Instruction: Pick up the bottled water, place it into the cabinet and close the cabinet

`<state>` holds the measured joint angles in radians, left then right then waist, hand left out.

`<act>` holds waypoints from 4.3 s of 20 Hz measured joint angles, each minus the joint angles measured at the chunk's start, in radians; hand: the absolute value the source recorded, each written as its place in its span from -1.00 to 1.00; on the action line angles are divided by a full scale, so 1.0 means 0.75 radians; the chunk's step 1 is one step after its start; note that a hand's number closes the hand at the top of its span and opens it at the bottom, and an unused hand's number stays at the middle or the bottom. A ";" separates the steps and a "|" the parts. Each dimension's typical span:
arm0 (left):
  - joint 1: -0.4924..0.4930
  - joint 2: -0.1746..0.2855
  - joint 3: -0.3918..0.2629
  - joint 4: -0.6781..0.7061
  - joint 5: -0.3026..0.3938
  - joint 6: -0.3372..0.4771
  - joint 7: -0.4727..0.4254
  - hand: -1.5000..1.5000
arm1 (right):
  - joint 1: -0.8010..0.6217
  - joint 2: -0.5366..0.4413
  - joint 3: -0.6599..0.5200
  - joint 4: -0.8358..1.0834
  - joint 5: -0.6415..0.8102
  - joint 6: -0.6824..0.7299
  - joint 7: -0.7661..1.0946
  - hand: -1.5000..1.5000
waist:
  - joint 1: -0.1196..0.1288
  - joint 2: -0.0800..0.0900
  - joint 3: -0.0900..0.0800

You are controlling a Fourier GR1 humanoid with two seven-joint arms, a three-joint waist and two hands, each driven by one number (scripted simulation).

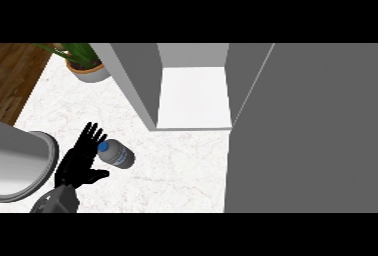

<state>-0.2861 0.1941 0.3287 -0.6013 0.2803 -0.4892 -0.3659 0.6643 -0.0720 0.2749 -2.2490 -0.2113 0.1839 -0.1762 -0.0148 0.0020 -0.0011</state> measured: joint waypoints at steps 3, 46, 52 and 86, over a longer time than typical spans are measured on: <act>-0.043 0.003 -0.007 0.119 -0.031 -0.016 -0.090 -1.00 | 0.021 -0.010 -0.001 0.028 0.008 0.018 -0.051 -1.00 | -0.002 0.000 0.000; -0.257 -0.125 -0.033 0.441 -0.042 -0.195 -0.214 1.00 | -0.054 -0.011 0.058 0.105 0.025 -0.038 -0.063 -1.00 | -0.003 0.000 0.001; -0.217 -0.091 -0.014 0.387 -0.029 -0.116 -0.293 1.00 | -0.044 -0.048 0.007 0.102 -0.021 -0.016 -0.067 -1.00 | 0.004 -0.001 0.001; 0.154 -0.253 -0.420 -0.863 0.237 0.388 0.202 1.00 | -0.094 -0.038 0.086 0.154 -0.014 -0.059 -0.052 -1.00 | 0.016 -0.007 0.002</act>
<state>-0.1708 0.0044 0.0139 -1.2484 0.4584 -0.1978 -0.2147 0.5934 -0.1007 0.3393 -2.1336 -0.2214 0.1394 -0.2155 -0.0027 -0.0029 0.0004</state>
